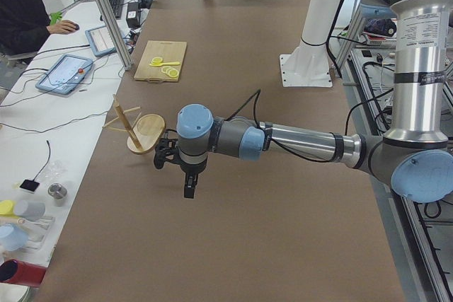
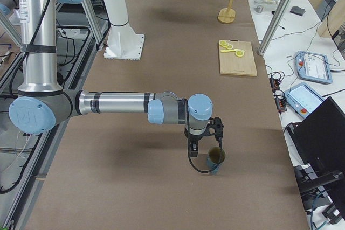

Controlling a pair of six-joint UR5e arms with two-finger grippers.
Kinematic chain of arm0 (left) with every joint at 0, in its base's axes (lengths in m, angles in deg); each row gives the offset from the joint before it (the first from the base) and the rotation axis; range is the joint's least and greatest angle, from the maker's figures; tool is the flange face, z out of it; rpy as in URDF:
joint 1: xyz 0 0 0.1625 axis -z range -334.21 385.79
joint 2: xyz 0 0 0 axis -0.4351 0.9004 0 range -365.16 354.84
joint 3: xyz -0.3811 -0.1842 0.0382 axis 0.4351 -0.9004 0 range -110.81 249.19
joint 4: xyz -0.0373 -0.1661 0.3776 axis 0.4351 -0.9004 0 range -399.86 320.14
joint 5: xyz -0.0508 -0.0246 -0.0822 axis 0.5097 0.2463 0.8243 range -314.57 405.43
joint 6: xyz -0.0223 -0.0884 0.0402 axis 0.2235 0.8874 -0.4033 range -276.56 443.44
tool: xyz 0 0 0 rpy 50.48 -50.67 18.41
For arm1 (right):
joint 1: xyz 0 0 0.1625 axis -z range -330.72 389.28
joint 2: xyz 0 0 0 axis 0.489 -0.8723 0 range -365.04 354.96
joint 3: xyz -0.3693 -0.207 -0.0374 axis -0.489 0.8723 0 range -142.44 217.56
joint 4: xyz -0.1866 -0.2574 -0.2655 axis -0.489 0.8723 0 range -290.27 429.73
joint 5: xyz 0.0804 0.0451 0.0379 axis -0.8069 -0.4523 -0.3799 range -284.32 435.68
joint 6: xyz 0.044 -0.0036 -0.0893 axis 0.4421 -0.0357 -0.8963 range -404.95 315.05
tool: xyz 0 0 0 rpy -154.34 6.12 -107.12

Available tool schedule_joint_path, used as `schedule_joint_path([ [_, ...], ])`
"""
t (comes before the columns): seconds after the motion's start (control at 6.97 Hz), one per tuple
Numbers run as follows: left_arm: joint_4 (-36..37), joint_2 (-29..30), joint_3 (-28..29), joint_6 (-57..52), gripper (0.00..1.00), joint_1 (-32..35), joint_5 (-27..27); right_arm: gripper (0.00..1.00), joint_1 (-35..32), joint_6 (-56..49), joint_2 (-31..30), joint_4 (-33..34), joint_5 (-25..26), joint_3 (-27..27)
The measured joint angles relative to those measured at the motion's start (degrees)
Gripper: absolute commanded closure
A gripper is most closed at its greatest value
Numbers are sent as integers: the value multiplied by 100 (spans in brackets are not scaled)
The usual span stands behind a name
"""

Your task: Hang cup on storage rack

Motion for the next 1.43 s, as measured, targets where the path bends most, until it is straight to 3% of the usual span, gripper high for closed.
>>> schedule_joint_path([
  [1.0, -2, 20, -31, 13, 2, -9, 6, 0, 12, -27, 85, -8, 49, 95],
  [1.43, -2, 32, -29, 48, 2, -13, 9, 0, 56, -562, 793, -21, 430, 644],
])
